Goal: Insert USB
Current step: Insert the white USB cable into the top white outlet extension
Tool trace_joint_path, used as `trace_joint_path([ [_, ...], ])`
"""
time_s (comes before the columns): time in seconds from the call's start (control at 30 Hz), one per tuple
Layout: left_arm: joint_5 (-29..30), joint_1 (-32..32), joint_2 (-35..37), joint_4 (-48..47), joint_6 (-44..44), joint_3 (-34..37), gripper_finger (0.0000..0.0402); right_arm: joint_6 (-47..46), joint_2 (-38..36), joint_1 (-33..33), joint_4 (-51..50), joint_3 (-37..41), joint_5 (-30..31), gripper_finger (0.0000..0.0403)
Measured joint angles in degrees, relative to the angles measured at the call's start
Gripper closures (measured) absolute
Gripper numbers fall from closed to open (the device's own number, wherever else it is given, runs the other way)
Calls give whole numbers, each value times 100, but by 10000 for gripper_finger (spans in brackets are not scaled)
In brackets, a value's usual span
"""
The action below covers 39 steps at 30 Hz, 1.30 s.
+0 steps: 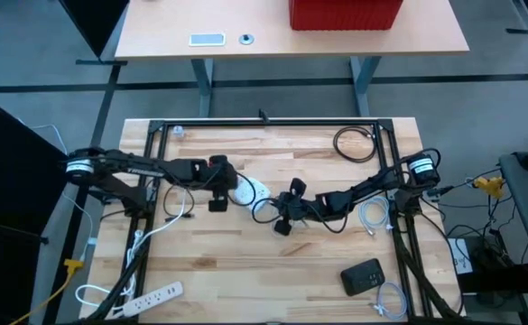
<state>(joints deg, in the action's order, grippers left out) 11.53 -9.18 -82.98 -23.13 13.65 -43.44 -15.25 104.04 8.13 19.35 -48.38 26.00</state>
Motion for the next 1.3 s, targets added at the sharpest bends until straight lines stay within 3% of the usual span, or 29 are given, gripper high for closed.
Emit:
trace_joint_path([
  [0.4,-76,-79,-481,539,469,48,339,-431,949,140,1453,56,166,389],
  [1.13,-570,-71,-621,612,392,62,339,-322,956,200,1580,33,855,389],
  [1.3,-651,-62,-621,670,428,64,340,-215,956,198,1669,31,767,389],
])
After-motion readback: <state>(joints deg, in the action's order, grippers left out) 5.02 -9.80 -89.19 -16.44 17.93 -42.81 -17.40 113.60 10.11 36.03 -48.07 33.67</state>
